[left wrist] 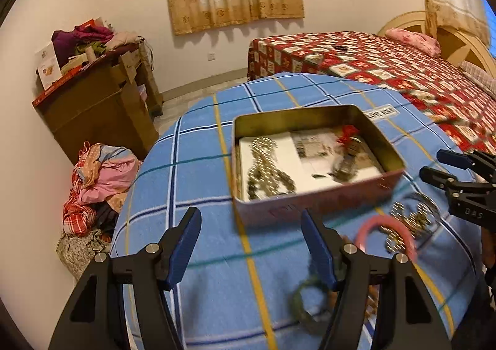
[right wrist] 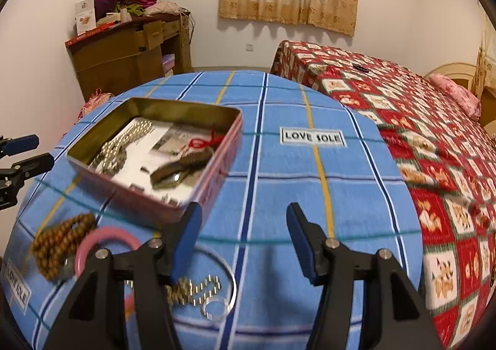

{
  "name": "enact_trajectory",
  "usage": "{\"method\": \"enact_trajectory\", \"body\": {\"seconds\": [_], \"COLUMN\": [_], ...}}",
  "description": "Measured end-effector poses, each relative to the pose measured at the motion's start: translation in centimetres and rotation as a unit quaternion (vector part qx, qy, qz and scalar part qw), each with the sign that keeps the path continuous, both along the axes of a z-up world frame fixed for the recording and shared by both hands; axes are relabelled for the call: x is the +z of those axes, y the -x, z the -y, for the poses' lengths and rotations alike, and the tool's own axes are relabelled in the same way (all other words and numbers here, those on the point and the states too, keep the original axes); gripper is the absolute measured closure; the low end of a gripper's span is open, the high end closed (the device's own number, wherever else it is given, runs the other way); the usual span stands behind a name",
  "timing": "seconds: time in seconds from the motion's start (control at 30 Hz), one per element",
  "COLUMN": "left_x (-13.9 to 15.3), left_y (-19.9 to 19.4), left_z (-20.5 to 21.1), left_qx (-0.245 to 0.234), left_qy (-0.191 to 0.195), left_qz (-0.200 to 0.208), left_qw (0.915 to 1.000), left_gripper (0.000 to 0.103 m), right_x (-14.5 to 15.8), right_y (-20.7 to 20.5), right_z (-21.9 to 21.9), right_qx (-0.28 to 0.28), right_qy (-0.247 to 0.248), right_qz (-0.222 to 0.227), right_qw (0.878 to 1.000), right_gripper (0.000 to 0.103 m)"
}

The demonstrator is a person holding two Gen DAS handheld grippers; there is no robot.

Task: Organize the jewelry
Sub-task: 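Open the left tool over the tin while the right tool releases the silver bangle, then grasp the wooden bead bracelet with left tool while right tool grasps silver cuff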

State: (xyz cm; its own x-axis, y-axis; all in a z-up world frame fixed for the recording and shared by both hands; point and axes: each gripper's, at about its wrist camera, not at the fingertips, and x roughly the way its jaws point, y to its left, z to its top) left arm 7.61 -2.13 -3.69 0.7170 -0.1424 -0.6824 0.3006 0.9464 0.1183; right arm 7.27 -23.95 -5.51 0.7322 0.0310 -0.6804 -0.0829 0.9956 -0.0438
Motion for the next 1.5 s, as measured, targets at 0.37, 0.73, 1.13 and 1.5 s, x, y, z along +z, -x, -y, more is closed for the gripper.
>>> {"method": "enact_trajectory", "body": {"seconds": [0.37, 0.73, 1.13, 1.5], "left_x": [-0.9, -2.8, -3.1, -1.5], "left_y": [3.6, 4.0, 4.0, 3.6], "left_z": [2.1, 3.3, 3.0, 1.3], "left_qx": [-0.042, -0.069, -0.086, -0.08], "left_qy": [0.012, 0.006, 0.02, 0.033], "left_qz": [-0.009, -0.039, -0.045, -0.036], "left_qw": [0.999, 0.9968, 0.9951, 0.9955], "left_gripper": [0.036, 0.062, 0.089, 0.096], "right_x": [-0.8, -1.4, -3.3, -2.2], "right_y": [3.0, 3.5, 2.6, 3.7], "right_z": [0.1, -0.7, -1.7, -2.3], "right_qx": [0.002, 0.034, 0.053, 0.067], "right_qy": [0.007, -0.032, -0.03, -0.022], "right_qz": [-0.012, -0.023, -0.059, -0.029], "right_qw": [1.0, 0.999, 0.996, 0.997], "right_gripper": [0.044, 0.031, 0.037, 0.038]}}
